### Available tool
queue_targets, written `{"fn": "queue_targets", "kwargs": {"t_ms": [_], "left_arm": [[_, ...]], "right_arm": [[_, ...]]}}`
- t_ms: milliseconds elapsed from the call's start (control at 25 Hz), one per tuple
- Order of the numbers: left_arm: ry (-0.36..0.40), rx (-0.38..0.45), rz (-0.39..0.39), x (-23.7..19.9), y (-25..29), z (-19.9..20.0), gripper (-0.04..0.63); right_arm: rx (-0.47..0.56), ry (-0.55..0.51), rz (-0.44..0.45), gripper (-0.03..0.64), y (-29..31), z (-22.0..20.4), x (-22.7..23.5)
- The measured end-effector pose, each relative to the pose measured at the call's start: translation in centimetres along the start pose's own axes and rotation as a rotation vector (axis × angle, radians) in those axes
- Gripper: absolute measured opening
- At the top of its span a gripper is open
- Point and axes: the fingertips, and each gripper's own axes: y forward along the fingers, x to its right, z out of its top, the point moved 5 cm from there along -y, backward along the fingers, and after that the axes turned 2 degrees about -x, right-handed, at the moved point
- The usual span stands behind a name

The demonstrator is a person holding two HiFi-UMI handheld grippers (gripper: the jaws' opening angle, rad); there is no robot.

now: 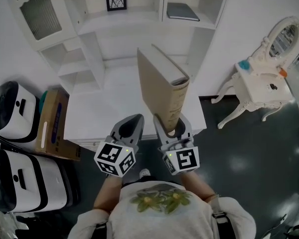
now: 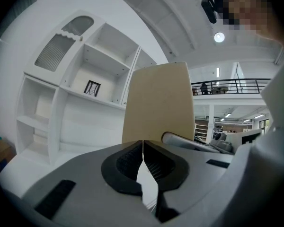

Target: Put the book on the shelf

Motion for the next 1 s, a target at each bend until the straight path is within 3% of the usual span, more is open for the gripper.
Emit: {"fn": "queue_targets", "kwargs": {"t_ms": [320,1000], "left_arm": [[-0.042,-0.009,-0.001,-4.4,-0.3,-0.3,0.032],[-0.064,0.005,-0.004,-7.6,1.3,0.0,0.032]], "right_arm": [[-0.016,-0.015,-0.042,0.229,2.5,-0.7,-1.1],[-0.012,-0.035,-0.033,0.229,7.0,-1.5,-0.7]]}}
